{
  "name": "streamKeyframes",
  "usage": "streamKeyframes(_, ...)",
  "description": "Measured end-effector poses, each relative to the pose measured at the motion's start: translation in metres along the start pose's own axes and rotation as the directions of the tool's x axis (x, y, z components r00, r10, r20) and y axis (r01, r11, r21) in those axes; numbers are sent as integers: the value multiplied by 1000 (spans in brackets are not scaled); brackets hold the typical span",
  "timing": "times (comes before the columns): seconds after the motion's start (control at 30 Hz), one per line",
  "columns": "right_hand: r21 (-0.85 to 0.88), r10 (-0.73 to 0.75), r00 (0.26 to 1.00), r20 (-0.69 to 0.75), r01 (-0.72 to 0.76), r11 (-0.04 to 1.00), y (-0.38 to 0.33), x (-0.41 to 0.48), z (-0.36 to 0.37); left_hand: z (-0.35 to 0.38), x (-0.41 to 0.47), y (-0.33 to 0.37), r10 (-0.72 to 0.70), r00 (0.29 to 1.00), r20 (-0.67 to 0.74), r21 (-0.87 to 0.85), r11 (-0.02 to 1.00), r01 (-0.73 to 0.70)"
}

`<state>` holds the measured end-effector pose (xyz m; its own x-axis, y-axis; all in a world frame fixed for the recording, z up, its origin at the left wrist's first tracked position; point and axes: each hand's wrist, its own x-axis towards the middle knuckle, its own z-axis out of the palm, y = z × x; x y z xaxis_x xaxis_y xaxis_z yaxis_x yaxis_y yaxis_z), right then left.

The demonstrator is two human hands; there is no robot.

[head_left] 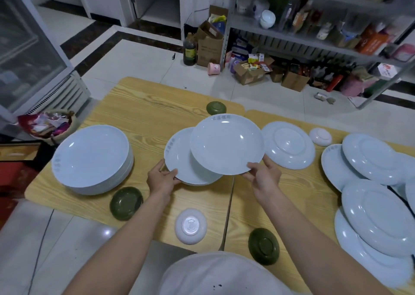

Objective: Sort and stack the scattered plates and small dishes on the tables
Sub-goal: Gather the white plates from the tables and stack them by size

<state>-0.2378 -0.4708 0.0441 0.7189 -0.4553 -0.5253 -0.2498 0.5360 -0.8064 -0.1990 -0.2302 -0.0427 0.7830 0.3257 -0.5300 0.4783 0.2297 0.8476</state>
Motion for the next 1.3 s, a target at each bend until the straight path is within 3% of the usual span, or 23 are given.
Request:
streamKeyframes(0.3,-40,134,991,18,-133,990,30,4,25,-1,8,-1,-43,999,-6,83,996,44)
streamKeyframes(0.8,-133,149,989,-10,-149,980,53,16,34,-8,10,-4,-24,998,49,120,993,18)
streamKeyframes(1.3,-504,83,994,-67,-105,857,58,31,38,-9,2,0,-44,990,134,114,993,28)
